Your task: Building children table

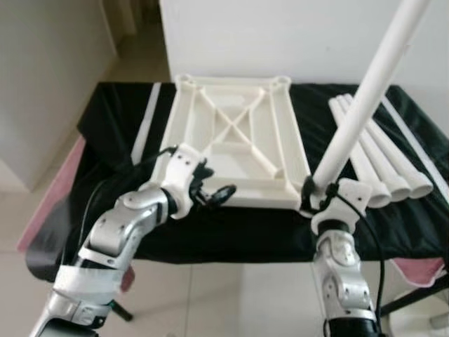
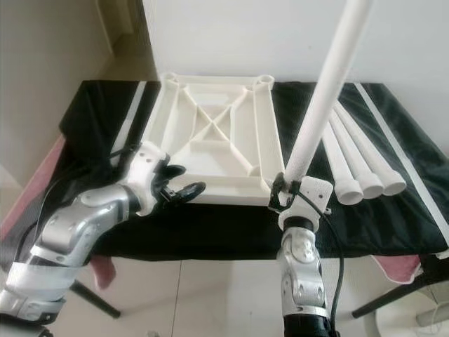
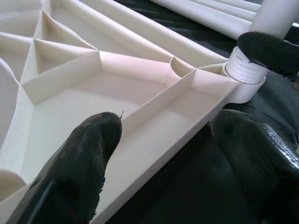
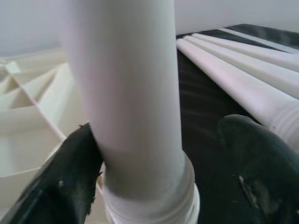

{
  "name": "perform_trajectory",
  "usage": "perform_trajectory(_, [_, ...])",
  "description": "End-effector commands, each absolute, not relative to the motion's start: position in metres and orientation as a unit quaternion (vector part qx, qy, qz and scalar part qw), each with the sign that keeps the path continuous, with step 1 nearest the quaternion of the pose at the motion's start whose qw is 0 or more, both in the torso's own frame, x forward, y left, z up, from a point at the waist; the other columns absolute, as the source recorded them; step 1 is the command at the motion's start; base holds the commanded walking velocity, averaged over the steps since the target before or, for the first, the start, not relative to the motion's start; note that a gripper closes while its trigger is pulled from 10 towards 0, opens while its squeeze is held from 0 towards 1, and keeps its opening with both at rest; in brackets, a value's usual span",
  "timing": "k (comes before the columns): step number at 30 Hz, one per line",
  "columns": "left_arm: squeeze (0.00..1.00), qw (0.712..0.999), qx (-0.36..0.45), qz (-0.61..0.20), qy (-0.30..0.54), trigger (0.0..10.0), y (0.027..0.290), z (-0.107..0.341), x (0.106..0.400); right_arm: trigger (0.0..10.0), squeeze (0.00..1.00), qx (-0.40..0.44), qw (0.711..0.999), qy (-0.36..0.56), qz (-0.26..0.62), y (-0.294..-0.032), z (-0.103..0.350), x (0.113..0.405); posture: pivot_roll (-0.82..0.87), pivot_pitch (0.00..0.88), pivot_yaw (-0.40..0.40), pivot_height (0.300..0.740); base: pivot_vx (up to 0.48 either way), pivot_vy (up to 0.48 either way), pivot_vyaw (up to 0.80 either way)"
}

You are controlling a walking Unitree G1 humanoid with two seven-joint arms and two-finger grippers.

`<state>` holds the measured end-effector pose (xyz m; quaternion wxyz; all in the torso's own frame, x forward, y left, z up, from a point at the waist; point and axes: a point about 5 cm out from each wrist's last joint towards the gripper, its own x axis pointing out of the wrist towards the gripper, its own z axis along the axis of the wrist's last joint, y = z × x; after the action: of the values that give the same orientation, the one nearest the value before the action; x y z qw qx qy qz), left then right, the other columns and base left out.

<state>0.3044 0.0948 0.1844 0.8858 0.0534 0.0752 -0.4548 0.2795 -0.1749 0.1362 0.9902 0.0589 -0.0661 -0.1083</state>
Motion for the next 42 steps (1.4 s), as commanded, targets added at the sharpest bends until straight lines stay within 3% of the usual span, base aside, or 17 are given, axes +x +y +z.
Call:
perform_trajectory(1, [0.00,0.874,0.066,-0.476,0.079,10.0,0.093,0.185,0.305,10.0,1.00,0.060,0.993,-0.076,-0.072,-0.179,0.141,0.280,-0.07,0.022,0.057,0.740,0.000,0.000,0.00])
perform_trajectory(7, [0.00,0.871,0.077,-0.479,0.084,10.0,0.093,0.182,0.304,10.0,1.00,0.047,0.995,-0.081,-0.022,-0.180,0.147,0.286,-0.07,0.038,0.056,0.740,0.000,0.000,0.00])
perform_trajectory(8, [0.00,0.871,0.078,-0.477,0.086,10.0,0.093,0.182,0.302,10.0,0.00,0.046,0.996,-0.081,-0.008,-0.181,0.150,0.288,-0.07,0.041,0.058,0.740,0.000,0.000,0.00])
perform_trajectory(15, [0.00,0.871,0.070,-0.479,0.087,10.0,0.090,0.178,0.296,10.0,0.00,0.017,0.995,-0.082,0.053,-0.183,0.155,0.299,-0.06,0.070,0.047,0.740,0.000,0.000,0.00])
perform_trajectory(25, [0.00,0.862,0.080,-0.495,0.081,10.0,0.076,0.171,0.293,10.0,0.00,-0.061,0.980,-0.066,0.179,-0.179,0.156,0.322,-0.06,0.043,0.040,0.740,0.000,0.000,0.00])
perform_trajectory(26, [0.00,0.859,0.084,-0.498,0.081,10.0,0.074,0.171,0.294,8.7,0.00,-0.063,0.979,-0.061,0.185,-0.179,0.154,0.324,-0.07,0.034,0.039,0.740,0.000,0.000,0.00])
perform_trajectory(27, [0.00,0.859,0.084,-0.498,0.081,10.0,0.074,0.171,0.294,8.7,0.00,-0.063,0.979,-0.061,0.185,-0.179,0.154,0.324,-0.07,0.034,0.039,0.740,0.000,0.000,0.00])
perform_trajectory(28, [0.00,0.855,0.083,-0.506,0.079,10.0,0.069,0.170,0.294,1.7,0.00,-0.071,0.980,-0.043,0.184,-0.184,0.148,0.327,-0.07,0.025,0.039,0.740,0.000,0.000,0.00])
perform_trajectory(29, [0.00,0.855,0.083,-0.506,0.079,10.0,0.069,0.170,0.294,1.7,0.00,-0.071,0.980,-0.043,0.184,-0.184,0.148,0.327,-0.07,0.025,0.039,0.740,0.000,0.000,0.00])
perform_trajectory(30, [0.00,0.854,0.082,-0.508,0.078,10.0,0.068,0.170,0.294,0.0,0.00,-0.070,0.980,-0.035,0.182,-0.185,0.146,0.328,-0.07,0.021,0.038,0.740,0.000,0.000,0.00])
perform_trajectory(42, [0.00,0.856,0.086,-0.504,0.075,10.0,0.065,0.165,0.293,0.0,0.00,-0.063,0.980,-0.017,0.186,-0.194,0.134,0.324,-0.07,0.000,0.016,0.740,0.000,0.000,0.00])
